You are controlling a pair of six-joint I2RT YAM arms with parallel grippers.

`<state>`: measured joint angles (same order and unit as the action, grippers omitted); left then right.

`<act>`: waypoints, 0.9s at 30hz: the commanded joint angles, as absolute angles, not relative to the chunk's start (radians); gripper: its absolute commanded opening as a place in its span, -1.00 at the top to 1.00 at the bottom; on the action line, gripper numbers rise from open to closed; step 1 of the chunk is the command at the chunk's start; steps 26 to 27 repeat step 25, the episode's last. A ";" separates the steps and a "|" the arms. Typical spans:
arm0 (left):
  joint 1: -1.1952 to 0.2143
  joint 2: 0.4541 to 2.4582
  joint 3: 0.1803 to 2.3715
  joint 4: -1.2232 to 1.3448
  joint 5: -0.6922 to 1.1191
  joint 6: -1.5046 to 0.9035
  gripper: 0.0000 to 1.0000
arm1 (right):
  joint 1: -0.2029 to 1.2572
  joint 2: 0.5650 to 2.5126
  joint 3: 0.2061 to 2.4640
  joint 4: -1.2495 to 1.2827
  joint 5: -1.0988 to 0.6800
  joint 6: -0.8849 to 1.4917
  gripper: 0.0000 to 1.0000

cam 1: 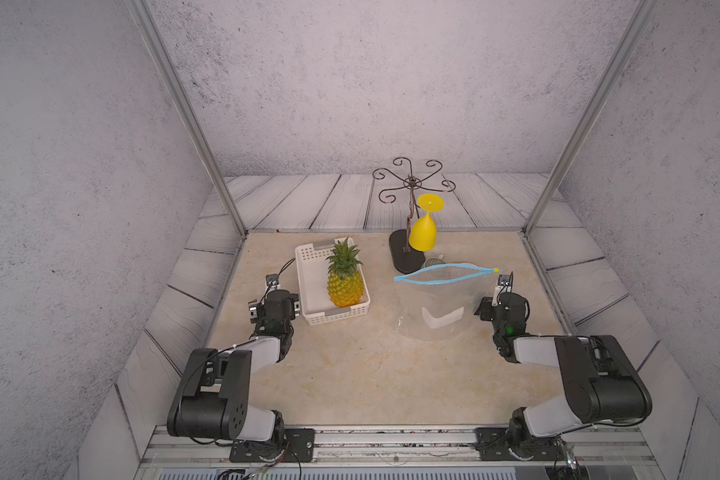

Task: Open the zip-top bag and take out the pineapple
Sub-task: Reset both arms

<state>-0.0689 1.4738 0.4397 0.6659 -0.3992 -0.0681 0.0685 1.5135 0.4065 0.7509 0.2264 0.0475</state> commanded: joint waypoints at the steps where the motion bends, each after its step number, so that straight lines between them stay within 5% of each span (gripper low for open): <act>1: -0.036 1.563 0.387 0.959 -0.299 -0.062 -0.94 | 0.066 1.525 0.422 0.787 0.180 0.026 -0.98; 5: -0.030 1.523 0.454 0.755 -0.296 -0.084 -0.94 | 0.062 1.538 0.449 0.753 0.220 0.050 -0.98; 27: -0.030 1.528 0.447 0.778 -0.299 -0.080 -0.94 | 0.058 1.536 0.446 0.757 0.219 0.049 -0.98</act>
